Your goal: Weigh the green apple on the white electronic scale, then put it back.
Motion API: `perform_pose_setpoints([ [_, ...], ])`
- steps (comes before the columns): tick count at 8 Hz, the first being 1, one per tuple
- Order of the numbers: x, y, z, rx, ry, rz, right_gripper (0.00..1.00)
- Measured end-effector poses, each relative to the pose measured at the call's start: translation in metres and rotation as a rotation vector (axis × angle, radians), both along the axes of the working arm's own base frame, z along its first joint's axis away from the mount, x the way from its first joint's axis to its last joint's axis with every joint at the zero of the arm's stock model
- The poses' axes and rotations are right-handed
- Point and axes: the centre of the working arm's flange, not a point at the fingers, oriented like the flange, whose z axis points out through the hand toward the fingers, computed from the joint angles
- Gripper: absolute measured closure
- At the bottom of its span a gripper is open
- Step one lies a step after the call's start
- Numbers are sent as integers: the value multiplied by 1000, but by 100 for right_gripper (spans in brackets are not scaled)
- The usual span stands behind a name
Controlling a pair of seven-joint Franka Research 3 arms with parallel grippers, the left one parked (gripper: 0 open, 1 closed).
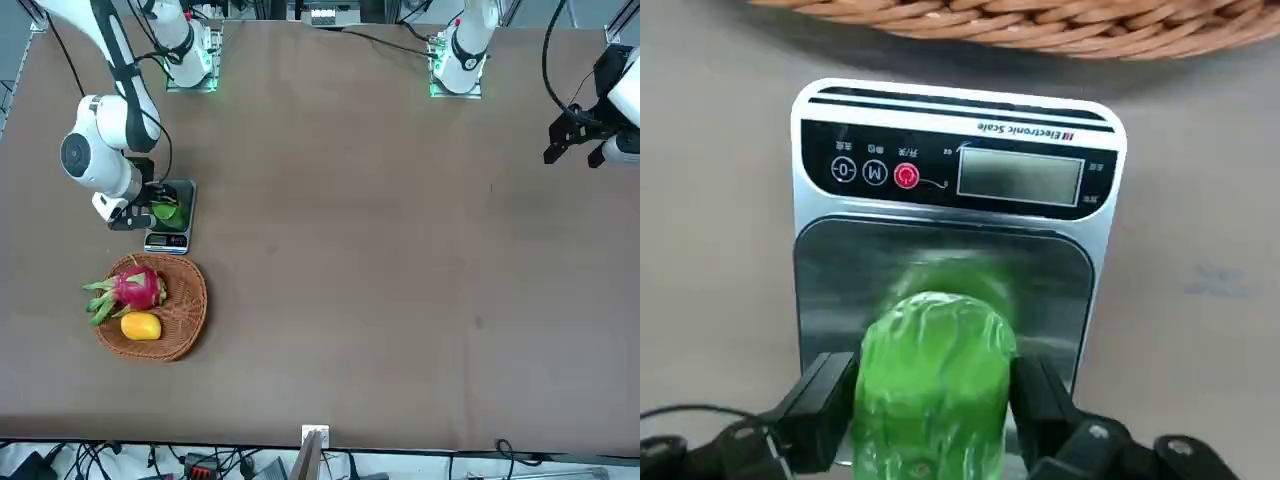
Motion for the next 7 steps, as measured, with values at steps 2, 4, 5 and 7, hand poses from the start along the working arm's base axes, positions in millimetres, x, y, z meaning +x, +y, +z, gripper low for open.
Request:
perform_pose_setpoints([
  [2,1,0,2,2,-4,14,26],
  [4,2,0,4,5,-9,28,29],
  [5,6,0,11,5,-25,28,30],
  [7,23,1,44,6,-82,29,30],
])
